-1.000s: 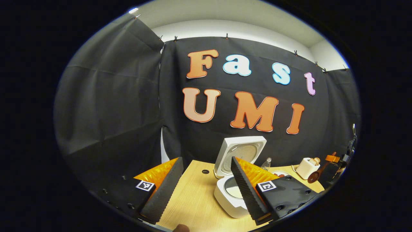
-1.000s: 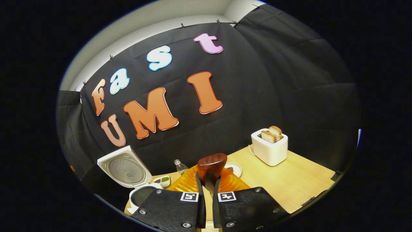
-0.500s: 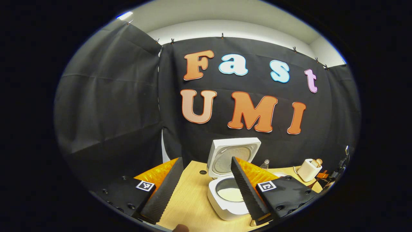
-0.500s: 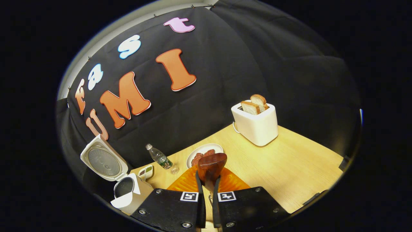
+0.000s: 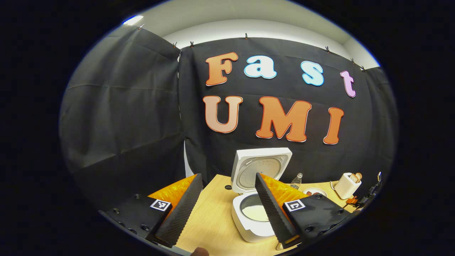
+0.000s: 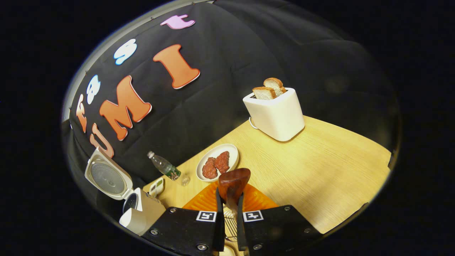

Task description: Close the left gripper, press the button to open the rice cooker; take a wooden spoon from the chopstick holder with the right hand, scoop a spoonful of rice and pour it into the rice cooker, then put the wooden spoon back into the chopstick holder.

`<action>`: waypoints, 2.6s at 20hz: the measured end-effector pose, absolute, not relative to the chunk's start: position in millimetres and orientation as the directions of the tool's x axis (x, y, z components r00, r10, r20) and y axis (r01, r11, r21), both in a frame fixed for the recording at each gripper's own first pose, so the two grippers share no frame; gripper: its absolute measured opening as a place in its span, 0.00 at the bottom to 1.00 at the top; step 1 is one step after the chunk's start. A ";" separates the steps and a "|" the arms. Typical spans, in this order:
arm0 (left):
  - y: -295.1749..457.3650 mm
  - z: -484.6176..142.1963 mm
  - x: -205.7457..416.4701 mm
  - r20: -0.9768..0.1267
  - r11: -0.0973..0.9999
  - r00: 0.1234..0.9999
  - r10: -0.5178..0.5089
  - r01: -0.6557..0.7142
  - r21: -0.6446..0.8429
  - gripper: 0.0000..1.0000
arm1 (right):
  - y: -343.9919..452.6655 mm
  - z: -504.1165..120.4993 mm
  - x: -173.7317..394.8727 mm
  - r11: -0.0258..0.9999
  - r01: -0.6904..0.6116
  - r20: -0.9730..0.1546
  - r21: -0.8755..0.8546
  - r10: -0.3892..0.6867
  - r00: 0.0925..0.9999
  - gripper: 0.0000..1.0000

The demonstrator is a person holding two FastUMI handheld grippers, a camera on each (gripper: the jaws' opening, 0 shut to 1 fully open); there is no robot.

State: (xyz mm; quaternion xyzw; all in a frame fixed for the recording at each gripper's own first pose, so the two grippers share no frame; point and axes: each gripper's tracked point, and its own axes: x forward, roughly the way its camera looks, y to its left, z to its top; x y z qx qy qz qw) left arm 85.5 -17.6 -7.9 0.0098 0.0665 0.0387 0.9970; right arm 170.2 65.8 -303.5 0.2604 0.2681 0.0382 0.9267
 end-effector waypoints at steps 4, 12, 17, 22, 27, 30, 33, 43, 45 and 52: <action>-18.9 -12.0 92.9 -0.147 0.997 0.986 0.081 -0.079 0.020 1.00 | 48.5 -314.0 170.2 0.859 0.119 -0.505 0.498 0.175 0.845 0.22; -37.6 -1.4 117.3 -0.143 0.998 0.988 0.064 -0.062 0.021 1.00 | 5.6 -293.7 152.6 0.920 0.159 -0.536 0.358 0.063 0.842 0.94; -43.2 22.0 153.1 -0.134 0.995 0.988 0.078 -0.069 0.071 1.00 | -9.6 -253.9 145.2 0.951 0.101 -0.501 0.291 0.061 0.863 0.95; -73.4 56.4 218.4 -0.123 0.998 0.991 0.045 -0.038 0.057 1.00 | -24.6 -220.3 141.9 0.970 0.061 -0.456 0.237 0.056 0.888 0.95; -103.4 64.5 289.8 -0.151 0.999 0.989 0.007 -0.001 0.044 1.00 | -45.7 -203.4 132.7 0.974 0.070 -0.436 0.214 0.031 0.900 0.95; -108.7 54.3 328.6 -0.179 0.999 0.984 0.016 -0.006 0.054 1.00 | -67.4 -191.9 124.4 0.976 0.099 -0.421 0.194 -0.009 0.907 0.95; -113.2 24.3 358.9 -0.245 0.997 0.970 0.015 0.003 0.072 1.00 | -93.5 -170.2 110.9 0.982 0.124 -0.389 0.139 -0.060 0.919 0.95; -111.3 -56.1 383.2 -0.440 0.999 0.897 0.029 -0.036 -0.007 1.00 | -136.0 -86.5 79.9 0.989 0.141 -0.264 -0.047 -0.149 0.953 0.95; -110.2 -62.2 381.9 -0.456 0.999 0.889 0.041 -0.051 -0.008 1.00 | -134.1 -82.5 79.9 0.990 0.133 -0.259 -0.048 -0.141 0.955 0.95; -124.2 -70.4 340.4 -0.458 0.999 0.889 0.026 -0.033 -0.007 1.00 | -108.9 -68.8 85.5 0.998 0.067 -0.254 -0.014 -0.068 0.965 0.95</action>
